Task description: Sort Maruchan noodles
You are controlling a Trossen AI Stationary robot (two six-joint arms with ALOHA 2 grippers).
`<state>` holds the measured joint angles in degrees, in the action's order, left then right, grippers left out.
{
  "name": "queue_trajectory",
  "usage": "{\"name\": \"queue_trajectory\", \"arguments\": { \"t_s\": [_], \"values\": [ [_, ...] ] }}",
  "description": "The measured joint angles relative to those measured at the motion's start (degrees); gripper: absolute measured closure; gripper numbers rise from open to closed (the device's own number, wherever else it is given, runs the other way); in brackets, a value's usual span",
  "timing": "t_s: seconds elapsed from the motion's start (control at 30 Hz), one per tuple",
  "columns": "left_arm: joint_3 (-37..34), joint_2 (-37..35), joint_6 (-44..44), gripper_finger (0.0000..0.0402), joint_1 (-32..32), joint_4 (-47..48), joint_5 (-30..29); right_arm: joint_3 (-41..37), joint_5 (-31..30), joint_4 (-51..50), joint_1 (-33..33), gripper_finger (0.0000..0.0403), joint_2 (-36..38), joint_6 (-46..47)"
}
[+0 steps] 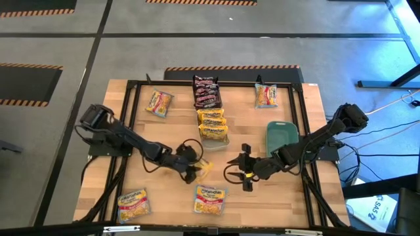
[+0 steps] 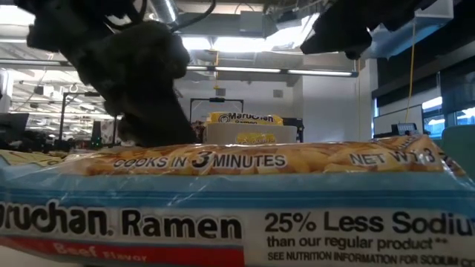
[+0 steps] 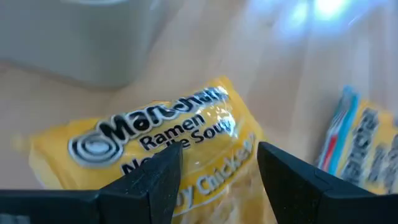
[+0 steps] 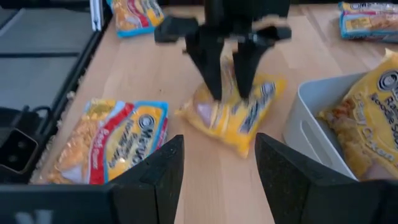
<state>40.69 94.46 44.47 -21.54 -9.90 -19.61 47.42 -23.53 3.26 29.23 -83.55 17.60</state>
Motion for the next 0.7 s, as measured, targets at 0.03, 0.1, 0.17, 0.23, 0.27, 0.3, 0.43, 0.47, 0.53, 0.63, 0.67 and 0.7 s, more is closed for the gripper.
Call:
{"name": "queue_trajectory", "arguments": {
  "t_s": [0.03,0.1,0.17,0.23,0.27,0.3,0.43,0.47,0.53,0.63,0.67,0.7],
  "values": [
    [0.02,1.22,-0.37,0.0198,0.20,-2.48,-0.03,0.00,0.00,0.49,0.00,0.0223,0.00,-0.01],
    [0.13,3.55,-2.15,0.0198,0.37,-6.85,0.22,0.00,0.00,0.88,0.00,0.0223,0.00,-0.04],
    [1.24,4.41,-3.75,0.0198,0.42,-7.30,1.27,0.00,0.06,1.02,0.00,0.0223,0.00,-0.04],
    [3.01,4.19,-5.70,0.0198,0.37,-4.64,2.95,0.00,0.09,1.02,0.00,0.0223,0.00,-0.04],
    [4.07,3.48,-6.92,0.0198,0.18,-2.46,3.80,0.00,0.10,1.02,0.00,0.0223,0.00,-0.04],
    [5.21,2.13,-8.01,0.0198,-0.08,0.40,4.26,0.00,0.09,1.02,0.00,0.0223,0.00,-0.04],
    [9.60,-3.06,-10.38,0.0198,-1.81,15.83,3.20,0.00,0.06,1.04,0.00,0.0223,0.00,-0.04],
    [10.21,-3.90,-10.35,0.0198,-2.29,20.02,2.21,0.00,0.10,1.11,0.00,0.0223,-0.02,-0.04],
    [10.73,-5.71,-9.54,0.0198,-3.33,26.54,-0.27,0.02,0.08,2.91,0.00,0.0223,-1.36,-0.05],
    [10.84,-6.93,-6.82,0.0198,-4.55,33.63,-5.27,0.04,0.85,6.10,-0.06,0.0223,-5.32,-1.60],
    [10.64,-6.71,-5.88,0.0198,-4.90,35.65,-6.67,0.05,1.41,8.05,-0.31,0.0223,-7.21,-2.39],
    [10.26,-6.64,-4.89,0.0198,-5.21,37.62,-8.09,0.08,2.08,9.01,-0.67,0.0223,-8.90,-2.87]
  ]
}}
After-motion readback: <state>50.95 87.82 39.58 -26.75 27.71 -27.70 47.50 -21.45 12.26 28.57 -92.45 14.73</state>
